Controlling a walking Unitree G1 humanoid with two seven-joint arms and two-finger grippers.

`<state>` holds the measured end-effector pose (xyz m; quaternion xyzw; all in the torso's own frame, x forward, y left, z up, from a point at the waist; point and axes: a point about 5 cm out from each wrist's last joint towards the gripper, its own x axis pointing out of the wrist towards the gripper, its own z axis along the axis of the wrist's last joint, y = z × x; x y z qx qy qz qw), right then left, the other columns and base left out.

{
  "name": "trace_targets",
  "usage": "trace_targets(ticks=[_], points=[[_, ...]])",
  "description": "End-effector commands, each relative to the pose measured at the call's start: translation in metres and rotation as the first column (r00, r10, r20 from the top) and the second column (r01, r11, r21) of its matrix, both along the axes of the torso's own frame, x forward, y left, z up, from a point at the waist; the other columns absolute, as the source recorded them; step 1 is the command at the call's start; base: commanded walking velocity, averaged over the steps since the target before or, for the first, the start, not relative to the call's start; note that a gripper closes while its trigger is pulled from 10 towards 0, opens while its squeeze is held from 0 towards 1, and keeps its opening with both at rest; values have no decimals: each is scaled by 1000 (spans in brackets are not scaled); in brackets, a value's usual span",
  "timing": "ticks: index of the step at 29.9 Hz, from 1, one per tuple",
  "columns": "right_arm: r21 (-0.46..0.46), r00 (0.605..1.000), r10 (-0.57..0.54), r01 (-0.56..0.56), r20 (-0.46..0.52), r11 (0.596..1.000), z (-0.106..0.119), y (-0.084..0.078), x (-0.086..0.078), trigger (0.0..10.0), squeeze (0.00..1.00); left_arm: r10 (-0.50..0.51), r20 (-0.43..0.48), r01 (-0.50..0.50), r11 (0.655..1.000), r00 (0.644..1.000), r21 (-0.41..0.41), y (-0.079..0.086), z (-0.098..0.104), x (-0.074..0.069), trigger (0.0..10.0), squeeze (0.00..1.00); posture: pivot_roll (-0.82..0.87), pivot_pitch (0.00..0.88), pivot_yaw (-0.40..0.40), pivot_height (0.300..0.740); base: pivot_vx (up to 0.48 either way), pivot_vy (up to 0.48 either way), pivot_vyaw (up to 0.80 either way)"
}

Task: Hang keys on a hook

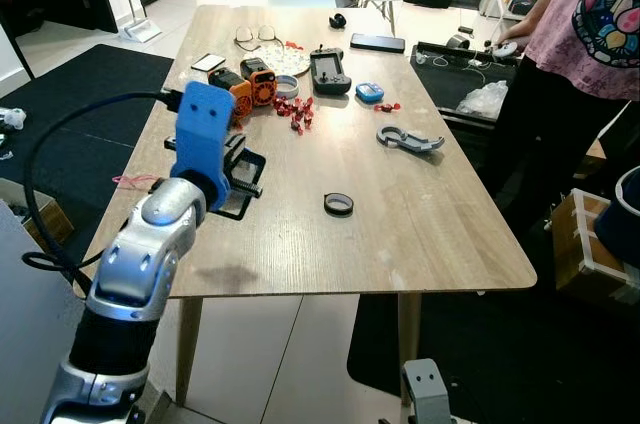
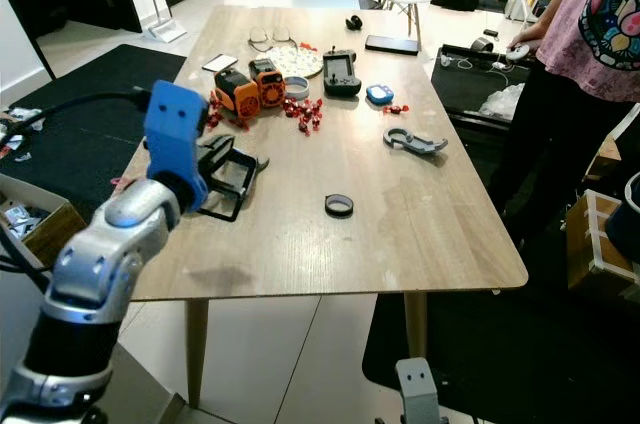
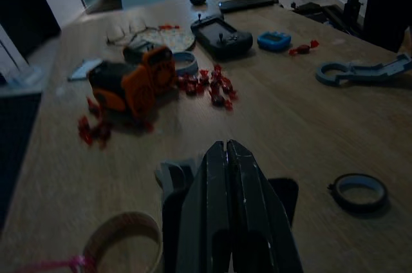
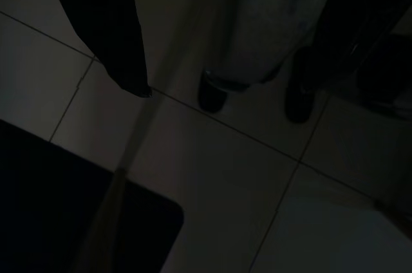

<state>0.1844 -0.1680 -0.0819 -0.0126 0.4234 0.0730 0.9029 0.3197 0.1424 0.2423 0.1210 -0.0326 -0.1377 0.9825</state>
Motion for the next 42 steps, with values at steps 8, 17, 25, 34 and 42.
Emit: trace_targets(ticks=[8, 17, 25, 34, 42], points=[[-4, 1000, 3, -3, -18, 1000, -3, -1, -5, 10000, 0, -87, -11, 88, 995, 996, 48, -7, -7, -8, 0, 0, 80, 73, -29, 740, 0, 0, 0], [-3, 1000, 8, -8, -18, 1000, -2, 0, -5, 10000, 0, -319, -30, 317, 947, 947, -42, -39, -22, -23, 0, 0, 80, 66, -26, 740, 0, 0, 0], [-2, 1000, 5, -5, -18, 1000, -2, 0, -5, 10000, 0, -411, -9, 407, 907, 912, -110, -68, -23, -35, 0, 0, 81, 71, -26, 740, 0, 0, 0], [-2, 1000, 5, -5, -23, 1000, -3, 0, -5, 10000, 0, -371, 52, 360, 844, 927, -398, -91, -22, -44, 0, 0, 84, 75, -25, 740, 0, 0, 0], [0, 1000, 5, -5, -22, 1000, -2, 2, -4, 10000, 0, -300, 67, 307, 927, 952, -214, -110, -34, -43, 0, 0, 85, 75, -24, 740, 0, 0, 0]])
